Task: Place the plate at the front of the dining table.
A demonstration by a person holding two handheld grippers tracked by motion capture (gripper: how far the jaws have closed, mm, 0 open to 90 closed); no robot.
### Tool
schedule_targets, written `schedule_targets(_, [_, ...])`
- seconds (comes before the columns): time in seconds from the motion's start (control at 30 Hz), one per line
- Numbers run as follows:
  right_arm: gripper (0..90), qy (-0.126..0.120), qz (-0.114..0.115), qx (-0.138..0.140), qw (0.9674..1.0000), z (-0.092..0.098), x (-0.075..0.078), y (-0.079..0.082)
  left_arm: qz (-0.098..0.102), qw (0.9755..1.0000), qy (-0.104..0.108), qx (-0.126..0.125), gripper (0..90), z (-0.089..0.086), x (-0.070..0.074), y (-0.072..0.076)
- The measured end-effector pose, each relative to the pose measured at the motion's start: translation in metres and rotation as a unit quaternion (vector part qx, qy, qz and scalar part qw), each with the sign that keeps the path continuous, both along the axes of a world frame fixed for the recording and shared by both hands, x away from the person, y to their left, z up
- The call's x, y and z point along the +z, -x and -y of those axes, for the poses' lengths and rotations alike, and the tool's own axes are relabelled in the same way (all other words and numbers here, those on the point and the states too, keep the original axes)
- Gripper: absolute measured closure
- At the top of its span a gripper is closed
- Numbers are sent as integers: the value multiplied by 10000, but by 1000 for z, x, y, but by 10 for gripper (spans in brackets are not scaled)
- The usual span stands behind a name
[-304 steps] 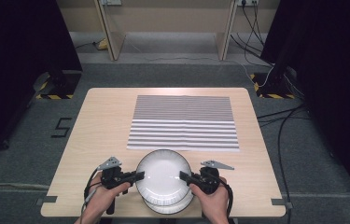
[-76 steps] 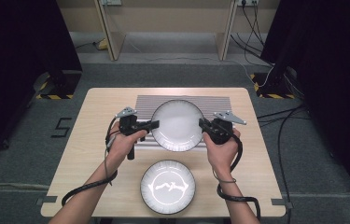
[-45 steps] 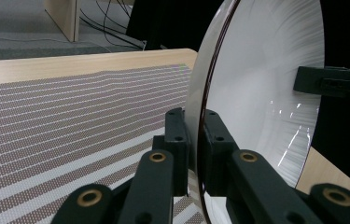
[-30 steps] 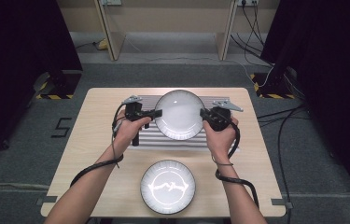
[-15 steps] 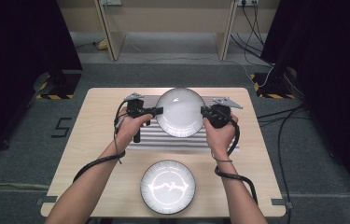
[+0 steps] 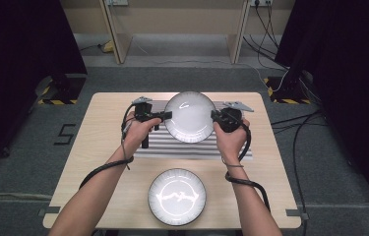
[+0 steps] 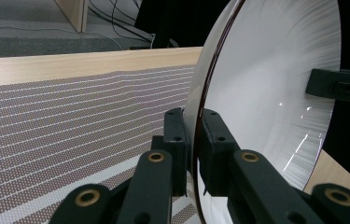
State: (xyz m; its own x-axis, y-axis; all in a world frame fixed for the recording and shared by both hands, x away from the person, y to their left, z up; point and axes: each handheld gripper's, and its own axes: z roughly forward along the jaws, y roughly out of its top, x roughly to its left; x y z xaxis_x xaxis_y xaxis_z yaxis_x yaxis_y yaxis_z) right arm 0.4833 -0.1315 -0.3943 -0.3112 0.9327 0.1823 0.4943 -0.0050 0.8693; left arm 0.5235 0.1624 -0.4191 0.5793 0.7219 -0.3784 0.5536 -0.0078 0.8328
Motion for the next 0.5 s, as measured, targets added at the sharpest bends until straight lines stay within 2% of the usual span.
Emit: schedule_targets(0.5, [833, 33, -37, -34, 10000, -5, -5, -15, -107, 9998, -28, 172, 812, -1, -6, -11])
